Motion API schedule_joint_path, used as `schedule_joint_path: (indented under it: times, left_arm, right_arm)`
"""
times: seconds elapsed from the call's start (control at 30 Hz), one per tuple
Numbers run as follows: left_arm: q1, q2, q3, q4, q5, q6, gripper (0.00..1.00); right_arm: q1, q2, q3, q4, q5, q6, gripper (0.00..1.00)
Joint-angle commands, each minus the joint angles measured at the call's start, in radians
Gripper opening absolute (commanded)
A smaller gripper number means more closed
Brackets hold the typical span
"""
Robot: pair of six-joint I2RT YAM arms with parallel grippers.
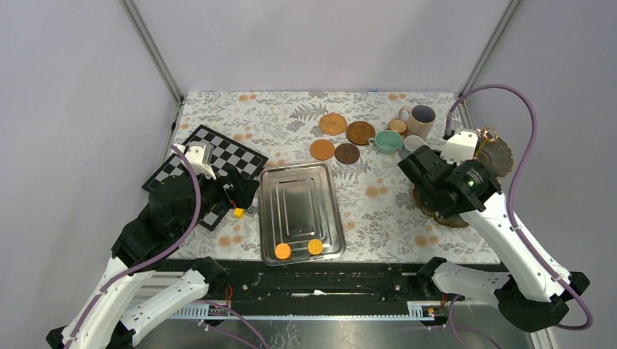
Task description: Serve the afternoon tea
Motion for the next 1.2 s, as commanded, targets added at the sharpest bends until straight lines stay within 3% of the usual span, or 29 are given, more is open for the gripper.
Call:
schedule_joint_path:
  times: [0.0, 0.2, 0.3, 0.7, 0.9, 1.17]
  left_arm:
    - [-0.005, -0.018, 0.031, 0.011, 0.016, 0.018, 0.99]
    - [-0.005, -0.018, 0.039, -0.002, 0.008, 0.030, 0.99]
    - [-0.005, -0.012, 0.040, -0.002, 0.008, 0.032, 0.99]
    - [-0.005, -0.001, 0.041, -0.001, 0.012, 0.025, 0.99]
    - [-0.005, 0.009, 0.040, 0.012, 0.025, 0.018, 0.99]
    - [-0.005, 0.001, 0.041, 0.009, 0.020, 0.018, 0.99]
  right_arm:
    - [-0.020, 0.001, -0.027, -0.006, 0.024, 0.015, 0.47]
    - [-0.024, -0.003, -0.050, -0.006, 0.019, 0.029, 0.48]
    - [-0.023, -0.006, -0.060, -0.006, 0.019, 0.029, 0.54]
    - [-0.025, -0.084, -0.070, -0.006, -0.002, 0.012, 0.55]
    - [-0.025, -0.072, -0.075, -0.006, 0.002, 0.007, 0.67]
    - [-0.025, -0.067, -0.006, 0.008, 0.006, -0.055, 0.71]
